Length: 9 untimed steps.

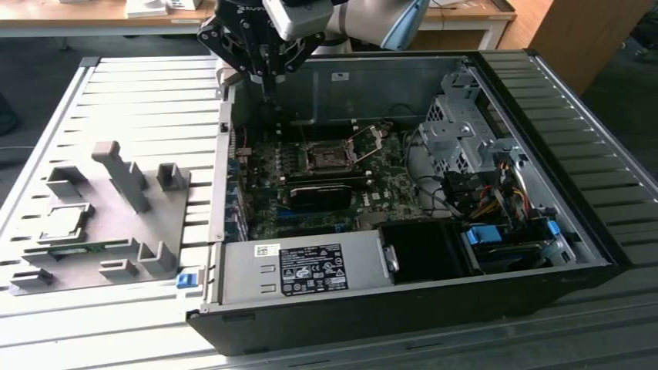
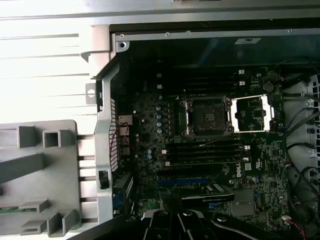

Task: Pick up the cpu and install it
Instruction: 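Reach for the cpu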

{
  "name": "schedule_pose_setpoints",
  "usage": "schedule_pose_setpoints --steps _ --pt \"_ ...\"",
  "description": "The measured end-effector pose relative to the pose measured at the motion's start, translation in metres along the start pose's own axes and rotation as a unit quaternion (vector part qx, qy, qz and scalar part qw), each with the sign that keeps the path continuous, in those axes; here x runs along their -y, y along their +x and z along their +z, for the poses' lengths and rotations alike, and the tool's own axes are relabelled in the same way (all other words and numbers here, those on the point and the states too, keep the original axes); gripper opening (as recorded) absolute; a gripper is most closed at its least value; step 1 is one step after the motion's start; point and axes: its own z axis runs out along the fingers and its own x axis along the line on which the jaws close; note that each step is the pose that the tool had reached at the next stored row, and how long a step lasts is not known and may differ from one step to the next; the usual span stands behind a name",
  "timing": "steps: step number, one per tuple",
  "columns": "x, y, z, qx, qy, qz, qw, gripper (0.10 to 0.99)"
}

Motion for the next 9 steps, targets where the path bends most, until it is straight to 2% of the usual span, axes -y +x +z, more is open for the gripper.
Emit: schedule_pose_setpoints --steps 9 --pt "0.0002 0.0021 0.0000 0.0000 0.0000 0.000 1.0000 0.106"
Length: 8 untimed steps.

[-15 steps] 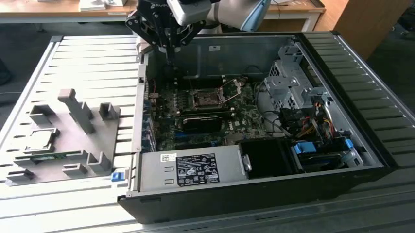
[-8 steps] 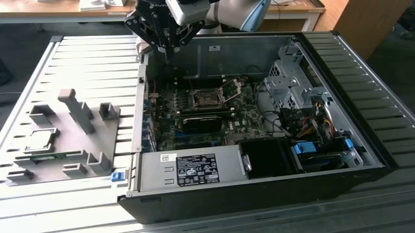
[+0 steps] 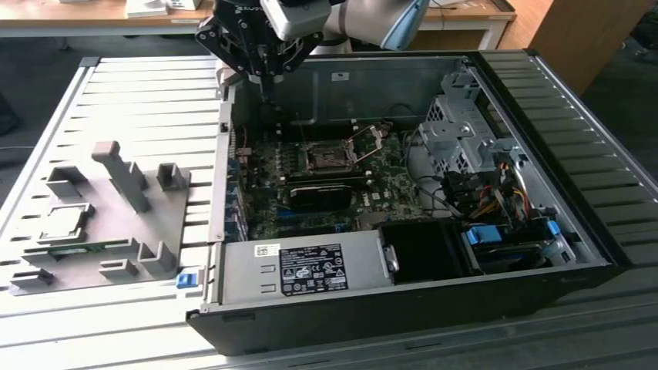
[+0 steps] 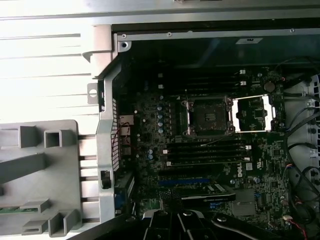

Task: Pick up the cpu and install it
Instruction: 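Reach for the cpu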

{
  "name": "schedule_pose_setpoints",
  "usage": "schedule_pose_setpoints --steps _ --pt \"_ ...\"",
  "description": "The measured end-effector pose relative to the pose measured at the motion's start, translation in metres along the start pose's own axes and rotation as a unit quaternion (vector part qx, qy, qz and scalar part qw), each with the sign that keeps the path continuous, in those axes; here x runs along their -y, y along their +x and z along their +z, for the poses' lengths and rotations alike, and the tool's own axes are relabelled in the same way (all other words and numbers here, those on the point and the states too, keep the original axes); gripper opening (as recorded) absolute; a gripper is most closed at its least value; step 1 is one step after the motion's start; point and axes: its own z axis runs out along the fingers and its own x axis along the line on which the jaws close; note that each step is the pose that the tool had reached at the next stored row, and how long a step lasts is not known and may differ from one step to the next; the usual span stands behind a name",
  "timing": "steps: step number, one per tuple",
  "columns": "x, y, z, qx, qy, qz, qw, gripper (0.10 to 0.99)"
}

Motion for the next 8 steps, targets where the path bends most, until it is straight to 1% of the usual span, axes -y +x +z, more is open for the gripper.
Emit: schedule_pose_setpoints --steps 8 --pt "0.0001 0.0022 -0.0001 0.0000 0.0000 0.000 1.0000 0.106"
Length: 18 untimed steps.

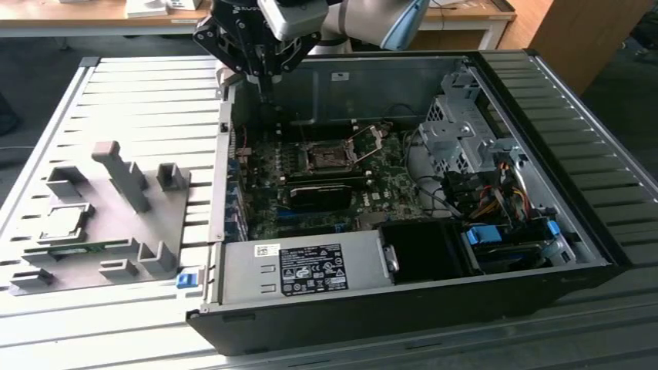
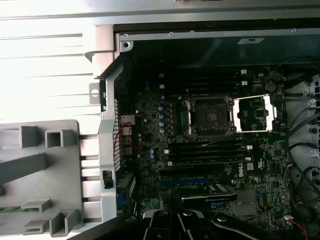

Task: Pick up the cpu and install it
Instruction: 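Reach for the cpu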

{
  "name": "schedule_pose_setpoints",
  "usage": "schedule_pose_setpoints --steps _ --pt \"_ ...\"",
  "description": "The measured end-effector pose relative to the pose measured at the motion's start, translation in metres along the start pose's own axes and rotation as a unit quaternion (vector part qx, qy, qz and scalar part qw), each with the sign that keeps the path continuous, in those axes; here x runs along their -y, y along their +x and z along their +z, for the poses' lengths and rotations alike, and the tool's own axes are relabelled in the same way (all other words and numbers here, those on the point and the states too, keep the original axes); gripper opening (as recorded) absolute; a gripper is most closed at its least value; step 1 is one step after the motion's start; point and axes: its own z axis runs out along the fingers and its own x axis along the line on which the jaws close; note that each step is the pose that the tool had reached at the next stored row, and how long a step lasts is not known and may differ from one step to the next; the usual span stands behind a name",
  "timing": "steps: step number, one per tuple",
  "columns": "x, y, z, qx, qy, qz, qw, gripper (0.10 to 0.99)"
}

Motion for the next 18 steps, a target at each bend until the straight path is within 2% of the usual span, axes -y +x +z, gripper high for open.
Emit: schedule_pose_setpoints --steps 18 --pt "0.0004 0.0056 -0.0002 0.0000 0.0000 0.000 1.0000 0.106"
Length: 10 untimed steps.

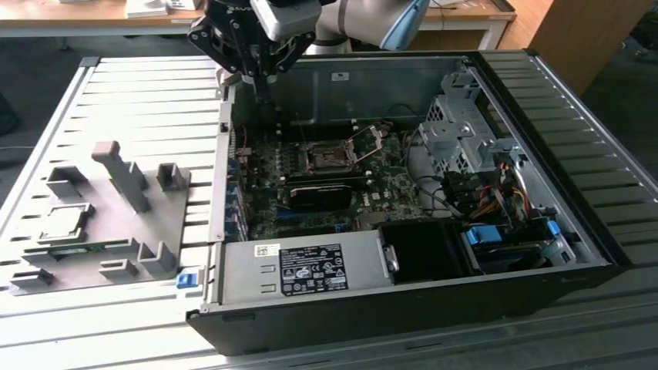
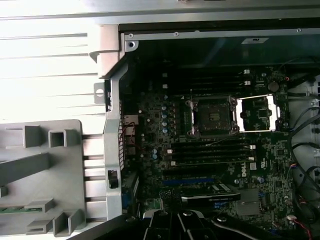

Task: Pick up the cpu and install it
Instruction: 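Reach for the cpu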

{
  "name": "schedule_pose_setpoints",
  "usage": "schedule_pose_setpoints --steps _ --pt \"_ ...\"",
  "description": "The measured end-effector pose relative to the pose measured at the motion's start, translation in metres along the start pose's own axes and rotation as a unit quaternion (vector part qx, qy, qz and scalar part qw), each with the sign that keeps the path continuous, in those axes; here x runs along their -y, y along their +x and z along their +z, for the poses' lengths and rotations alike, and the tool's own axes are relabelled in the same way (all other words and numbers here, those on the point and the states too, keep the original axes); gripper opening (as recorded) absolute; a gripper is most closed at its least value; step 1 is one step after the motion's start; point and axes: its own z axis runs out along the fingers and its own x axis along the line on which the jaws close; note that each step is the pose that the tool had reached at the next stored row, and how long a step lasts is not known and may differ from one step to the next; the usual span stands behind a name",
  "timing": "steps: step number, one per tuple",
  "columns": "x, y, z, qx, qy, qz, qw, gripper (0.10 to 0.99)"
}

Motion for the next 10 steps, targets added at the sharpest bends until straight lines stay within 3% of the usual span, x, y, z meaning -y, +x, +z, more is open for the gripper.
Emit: schedule_pose_setpoints --steps 10 --pt "0.0003 0.0034 -0.0001 0.0000 0.0000 0.000 1.0000 0.106"
